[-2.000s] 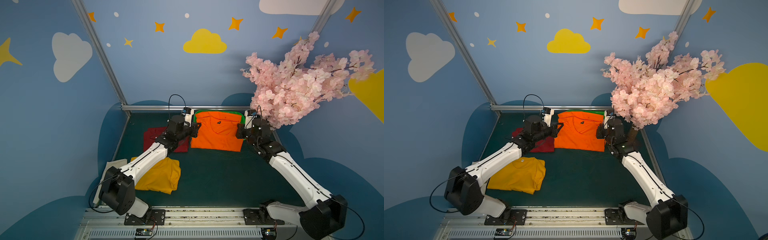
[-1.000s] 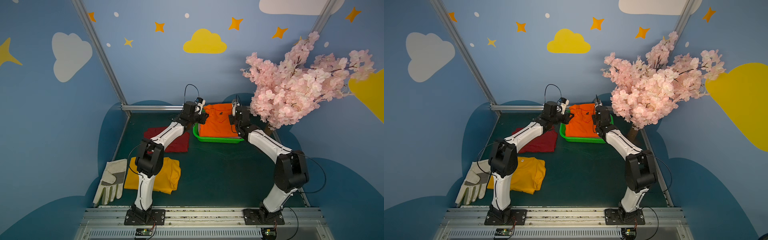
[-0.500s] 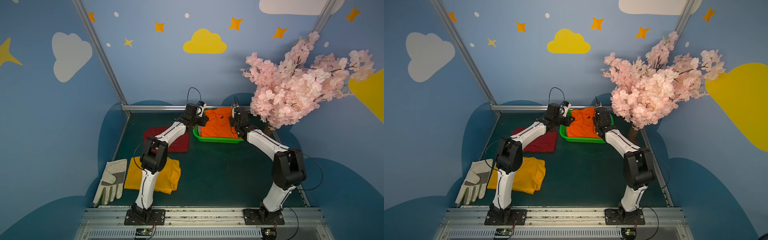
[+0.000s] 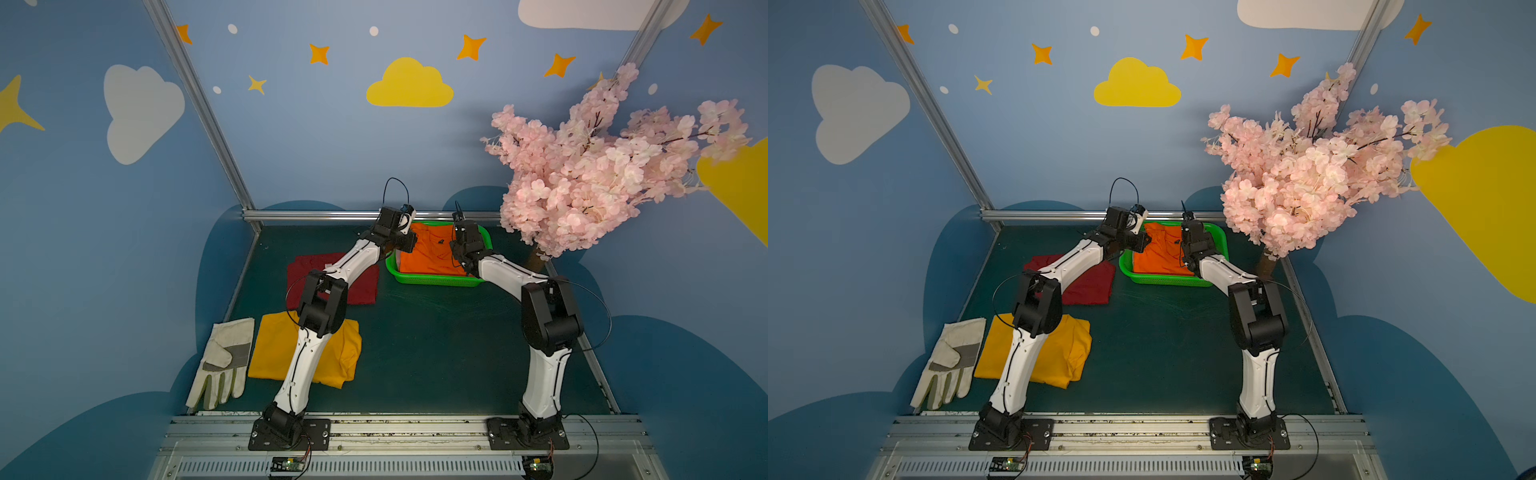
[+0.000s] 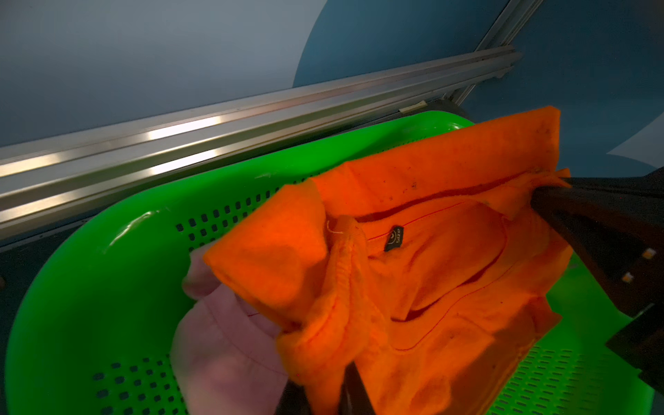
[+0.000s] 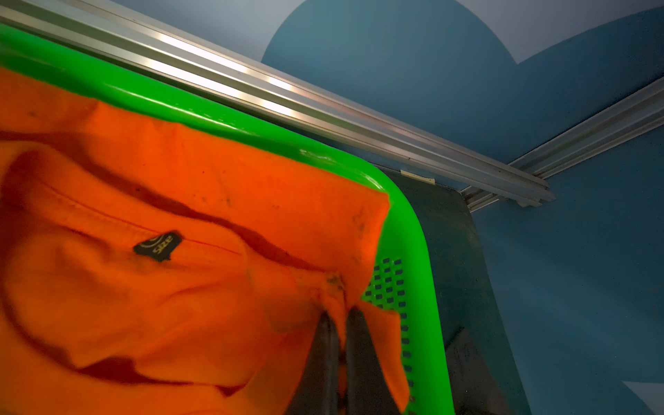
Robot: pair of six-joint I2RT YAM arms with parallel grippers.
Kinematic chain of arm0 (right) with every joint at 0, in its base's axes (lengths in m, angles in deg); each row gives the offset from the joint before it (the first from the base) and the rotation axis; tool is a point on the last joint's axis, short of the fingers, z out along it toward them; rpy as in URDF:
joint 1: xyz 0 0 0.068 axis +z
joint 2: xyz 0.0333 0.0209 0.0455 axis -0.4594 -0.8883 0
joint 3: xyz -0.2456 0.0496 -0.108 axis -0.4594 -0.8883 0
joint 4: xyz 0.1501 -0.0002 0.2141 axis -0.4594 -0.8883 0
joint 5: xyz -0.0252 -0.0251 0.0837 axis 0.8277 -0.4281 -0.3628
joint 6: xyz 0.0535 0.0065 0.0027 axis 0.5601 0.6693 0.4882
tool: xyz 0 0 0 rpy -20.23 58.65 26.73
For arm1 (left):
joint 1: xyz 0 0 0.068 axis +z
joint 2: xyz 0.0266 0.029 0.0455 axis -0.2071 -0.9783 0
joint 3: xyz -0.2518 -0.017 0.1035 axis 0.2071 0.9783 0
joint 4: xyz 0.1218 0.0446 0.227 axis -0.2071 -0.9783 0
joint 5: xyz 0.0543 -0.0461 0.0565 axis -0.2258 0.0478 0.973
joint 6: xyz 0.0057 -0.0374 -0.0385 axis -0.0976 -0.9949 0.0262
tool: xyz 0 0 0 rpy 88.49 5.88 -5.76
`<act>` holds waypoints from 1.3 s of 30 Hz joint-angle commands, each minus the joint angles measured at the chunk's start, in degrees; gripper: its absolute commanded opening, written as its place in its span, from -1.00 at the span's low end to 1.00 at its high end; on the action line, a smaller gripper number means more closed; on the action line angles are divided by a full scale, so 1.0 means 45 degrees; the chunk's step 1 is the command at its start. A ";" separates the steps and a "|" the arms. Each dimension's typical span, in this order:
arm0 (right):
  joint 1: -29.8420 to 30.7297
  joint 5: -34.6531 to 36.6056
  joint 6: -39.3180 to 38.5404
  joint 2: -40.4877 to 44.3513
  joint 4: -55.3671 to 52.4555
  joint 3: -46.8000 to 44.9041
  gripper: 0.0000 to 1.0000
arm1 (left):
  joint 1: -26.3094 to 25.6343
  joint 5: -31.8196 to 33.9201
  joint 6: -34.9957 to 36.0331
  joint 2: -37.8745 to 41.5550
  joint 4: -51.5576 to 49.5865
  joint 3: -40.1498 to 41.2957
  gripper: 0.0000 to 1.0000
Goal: Put the folded t-shirts into the basket
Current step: Place the T-shirt in the bin, then move the T-shirt to the center of the board.
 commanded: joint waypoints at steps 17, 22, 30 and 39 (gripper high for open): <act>0.0511 -0.0502 -0.0133 -0.0069 -0.5140 0.2994 0.04 | 0.0347 0.1036 0.0534 0.3775 -0.3049 0.1525 0.31; 0.1420 -0.2001 0.0089 0.1363 -0.5517 0.2170 0.11 | 0.1156 0.1202 -0.0341 0.7428 -0.0850 0.7121 0.32; 0.3195 -0.4990 0.0830 0.3086 -0.6550 0.1231 0.23 | 0.2721 0.0936 -0.1257 1.1015 0.0707 1.3924 0.35; 0.4904 -0.7708 0.3594 0.4744 -0.6256 -0.1948 0.45 | 0.2248 0.1907 -0.2225 1.3856 0.0041 1.7892 0.39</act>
